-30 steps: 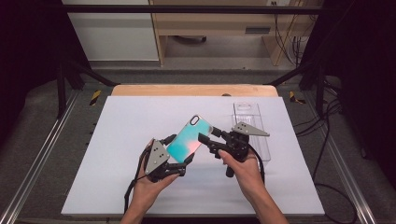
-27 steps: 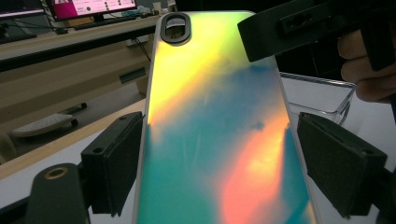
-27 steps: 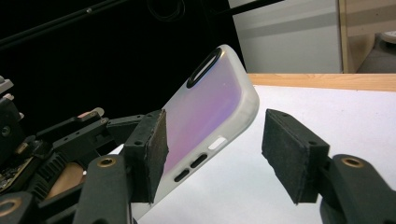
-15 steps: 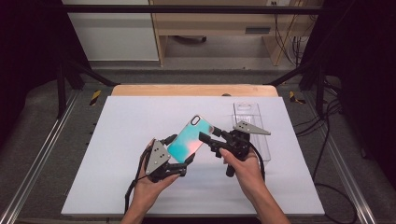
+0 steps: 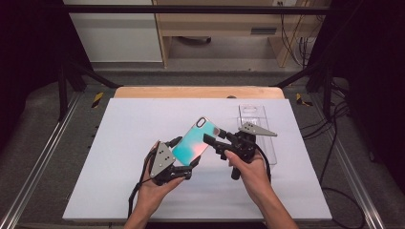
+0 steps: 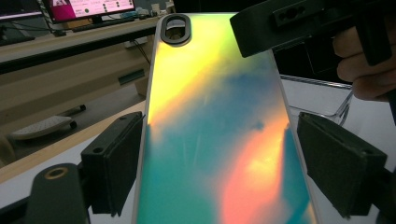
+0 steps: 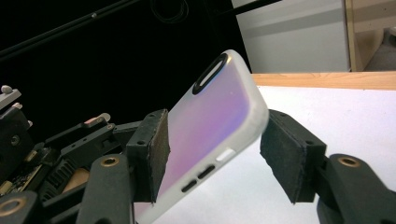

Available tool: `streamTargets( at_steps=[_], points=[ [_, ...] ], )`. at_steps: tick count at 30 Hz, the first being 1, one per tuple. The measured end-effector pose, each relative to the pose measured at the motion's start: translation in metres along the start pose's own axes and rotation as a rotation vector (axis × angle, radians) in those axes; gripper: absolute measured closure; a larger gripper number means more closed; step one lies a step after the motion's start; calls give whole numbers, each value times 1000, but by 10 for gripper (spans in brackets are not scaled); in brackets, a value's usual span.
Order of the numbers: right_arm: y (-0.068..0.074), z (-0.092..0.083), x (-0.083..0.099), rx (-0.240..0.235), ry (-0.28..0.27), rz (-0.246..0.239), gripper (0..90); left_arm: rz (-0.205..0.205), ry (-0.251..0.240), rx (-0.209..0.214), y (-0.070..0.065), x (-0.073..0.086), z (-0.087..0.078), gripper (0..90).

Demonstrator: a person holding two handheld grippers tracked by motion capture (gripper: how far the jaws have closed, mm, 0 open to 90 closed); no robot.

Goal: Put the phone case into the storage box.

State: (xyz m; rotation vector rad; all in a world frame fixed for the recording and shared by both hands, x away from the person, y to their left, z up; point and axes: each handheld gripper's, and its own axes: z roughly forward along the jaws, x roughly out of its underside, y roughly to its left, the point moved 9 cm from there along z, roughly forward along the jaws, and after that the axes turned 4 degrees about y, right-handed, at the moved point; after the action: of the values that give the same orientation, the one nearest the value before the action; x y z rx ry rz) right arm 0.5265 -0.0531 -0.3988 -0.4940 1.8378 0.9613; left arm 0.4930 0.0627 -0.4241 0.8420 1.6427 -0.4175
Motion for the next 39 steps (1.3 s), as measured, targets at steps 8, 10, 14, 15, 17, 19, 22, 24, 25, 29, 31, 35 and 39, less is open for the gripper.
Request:
streamTargets(
  at_steps=[8, 10, 14, 15, 17, 19, 22, 24, 25, 29, 31, 35, 39],
  points=[
    [0, -4, -17, -3, -13, -8, 422, 8, -33, -12, 9, -20, 7, 163],
    [1, -5, -22, -3, -19, -5, 426, 23, -27, -13, 11, -22, 9, 163],
    [1, -7, -32, -9, -32, 1, 427, 23, -34, -15, 17, -27, 12, 163],
    [0, -7, -35, -8, -36, 2, 428, 25, -36, -16, 18, -28, 12, 163],
    [0, -7, -38, -11, -41, 7, 433, 26, -39, -19, 19, -30, 13, 163],
    [-1, -6, -41, -10, -41, 9, 440, 28, -41, -20, 19, -32, 14, 163],
    [-2, -6, -44, -6, -44, 4, 455, 27, -43, -21, 20, -34, 15, 163],
    [-3, -6, -46, -10, -47, 8, 462, 29, -46, -21, 19, -36, 16, 163],
    [-3, -7, -46, -13, -46, 15, 464, 30, -46, -21, 19, -36, 16, 163],
    [-4, -7, -49, -26, -54, 37, 479, 31, -50, -22, 19, -37, 16, 162],
    [-5, -7, -50, -27, -54, 43, 486, 29, -49, -22, 18, -37, 17, 163],
    [-7, -8, -51, -29, -57, 49, 525, 27, -50, -22, 18, -37, 18, 162],
    [-9, -9, -52, -34, -59, 55, 556, 27, -48, -20, 18, -37, 20, 163]
  ],
)
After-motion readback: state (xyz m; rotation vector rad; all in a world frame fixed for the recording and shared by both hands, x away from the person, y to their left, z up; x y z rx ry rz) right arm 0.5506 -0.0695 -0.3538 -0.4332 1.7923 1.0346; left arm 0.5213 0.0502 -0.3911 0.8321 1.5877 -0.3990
